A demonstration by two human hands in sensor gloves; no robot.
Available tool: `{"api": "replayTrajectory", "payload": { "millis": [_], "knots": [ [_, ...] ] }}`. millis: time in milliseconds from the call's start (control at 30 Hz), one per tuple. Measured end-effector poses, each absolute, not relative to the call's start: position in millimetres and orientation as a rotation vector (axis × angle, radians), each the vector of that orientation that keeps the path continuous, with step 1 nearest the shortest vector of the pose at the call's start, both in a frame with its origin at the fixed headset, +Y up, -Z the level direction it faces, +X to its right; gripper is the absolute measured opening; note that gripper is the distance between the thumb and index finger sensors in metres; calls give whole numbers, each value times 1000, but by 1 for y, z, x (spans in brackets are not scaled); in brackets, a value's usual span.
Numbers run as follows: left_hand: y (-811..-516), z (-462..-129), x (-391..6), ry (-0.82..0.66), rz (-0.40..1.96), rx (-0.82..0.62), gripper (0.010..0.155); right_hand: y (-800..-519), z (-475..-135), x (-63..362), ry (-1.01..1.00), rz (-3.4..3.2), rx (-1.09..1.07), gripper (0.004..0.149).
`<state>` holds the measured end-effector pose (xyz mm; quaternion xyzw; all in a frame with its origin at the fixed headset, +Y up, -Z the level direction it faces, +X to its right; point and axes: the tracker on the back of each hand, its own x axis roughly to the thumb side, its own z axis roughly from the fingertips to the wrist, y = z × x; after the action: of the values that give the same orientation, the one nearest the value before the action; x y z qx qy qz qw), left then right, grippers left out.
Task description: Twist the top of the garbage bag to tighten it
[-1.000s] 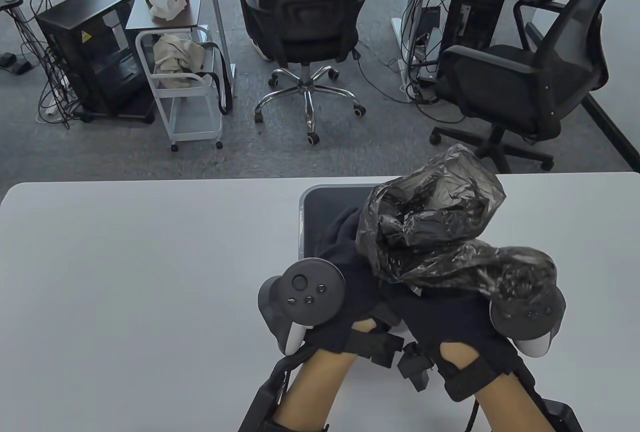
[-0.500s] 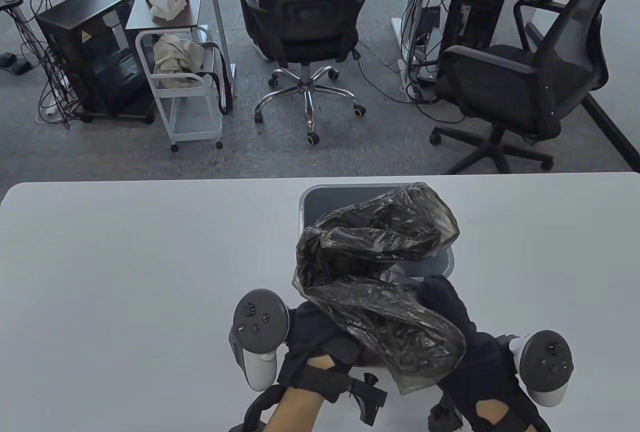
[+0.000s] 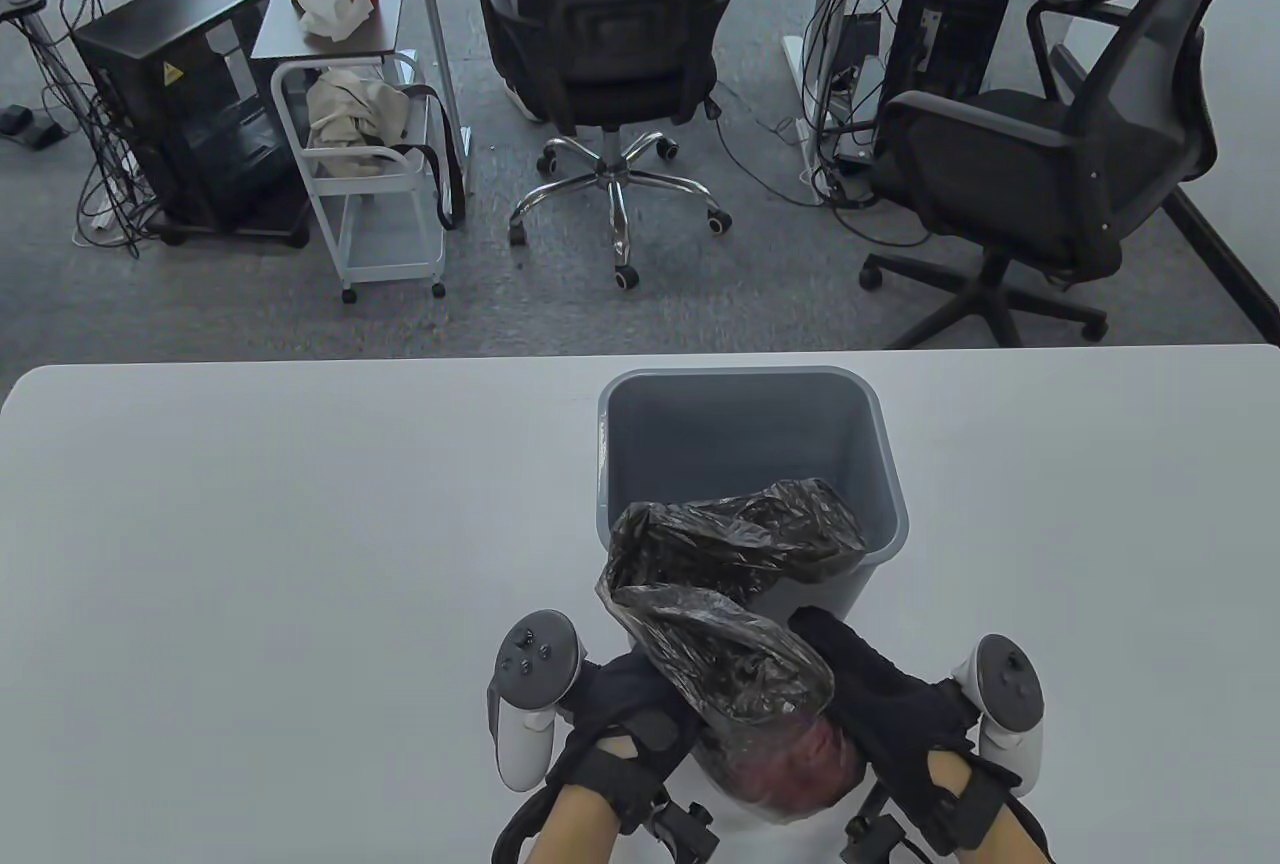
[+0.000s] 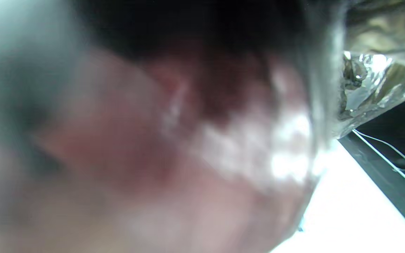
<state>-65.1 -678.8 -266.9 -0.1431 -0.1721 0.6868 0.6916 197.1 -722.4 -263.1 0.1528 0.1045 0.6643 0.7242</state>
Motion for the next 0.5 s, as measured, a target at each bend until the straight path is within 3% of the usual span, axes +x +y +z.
{"api": "replayTrajectory", "payload": {
  "millis": [167, 267, 333, 500],
  "knots": [
    [-689, -262, -63, -377, 1543, -171, 37, -743, -261, 184, 437, 1283, 262, 68],
    [-698, -260, -63, -379, 1633, -233, 36, -748, -257, 181, 504, 1261, 256, 68],
    [-701, -259, -67, -303, 1565, -192, 36, -748, -255, 182, 526, 1294, 299, 69],
    [-707, -258, -78, -176, 1527, -142, 36, -731, -250, 188, 307, 1475, 397, 88]
  ]
}}
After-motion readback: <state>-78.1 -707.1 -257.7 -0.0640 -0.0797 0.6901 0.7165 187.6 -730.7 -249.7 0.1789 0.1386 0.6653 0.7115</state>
